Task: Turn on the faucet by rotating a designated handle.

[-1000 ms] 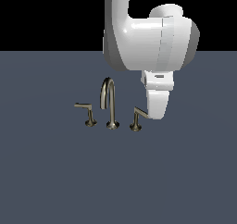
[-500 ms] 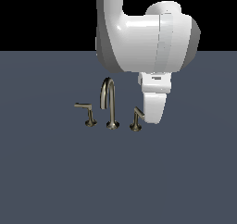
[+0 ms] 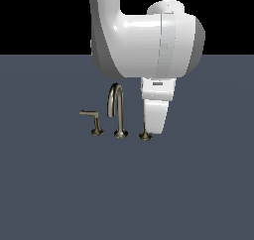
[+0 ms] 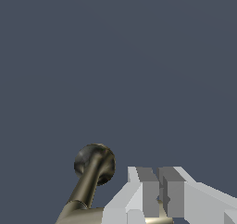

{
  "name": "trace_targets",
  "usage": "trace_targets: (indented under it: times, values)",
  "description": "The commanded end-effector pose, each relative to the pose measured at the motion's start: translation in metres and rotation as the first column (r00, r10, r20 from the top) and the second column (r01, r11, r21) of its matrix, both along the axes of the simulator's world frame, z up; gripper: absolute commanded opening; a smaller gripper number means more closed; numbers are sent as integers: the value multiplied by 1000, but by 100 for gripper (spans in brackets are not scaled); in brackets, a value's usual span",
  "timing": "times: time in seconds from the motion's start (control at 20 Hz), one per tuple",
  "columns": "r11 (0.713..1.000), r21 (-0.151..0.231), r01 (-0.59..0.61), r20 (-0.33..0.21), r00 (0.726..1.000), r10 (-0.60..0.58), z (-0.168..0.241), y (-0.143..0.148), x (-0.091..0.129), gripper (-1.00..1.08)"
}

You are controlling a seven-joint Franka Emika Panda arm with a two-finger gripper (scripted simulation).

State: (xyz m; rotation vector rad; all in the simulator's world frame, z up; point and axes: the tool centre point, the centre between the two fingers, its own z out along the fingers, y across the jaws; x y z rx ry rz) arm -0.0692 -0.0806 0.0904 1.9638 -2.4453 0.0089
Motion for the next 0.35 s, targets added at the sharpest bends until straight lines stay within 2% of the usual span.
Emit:
trace_targets:
  times: [0.0, 0.3]
  values:
    - [1000, 5, -30, 2, 1000, 30, 0, 26, 7, -100]
    - [999, 8, -48, 1, 999, 48, 0, 57, 17, -100]
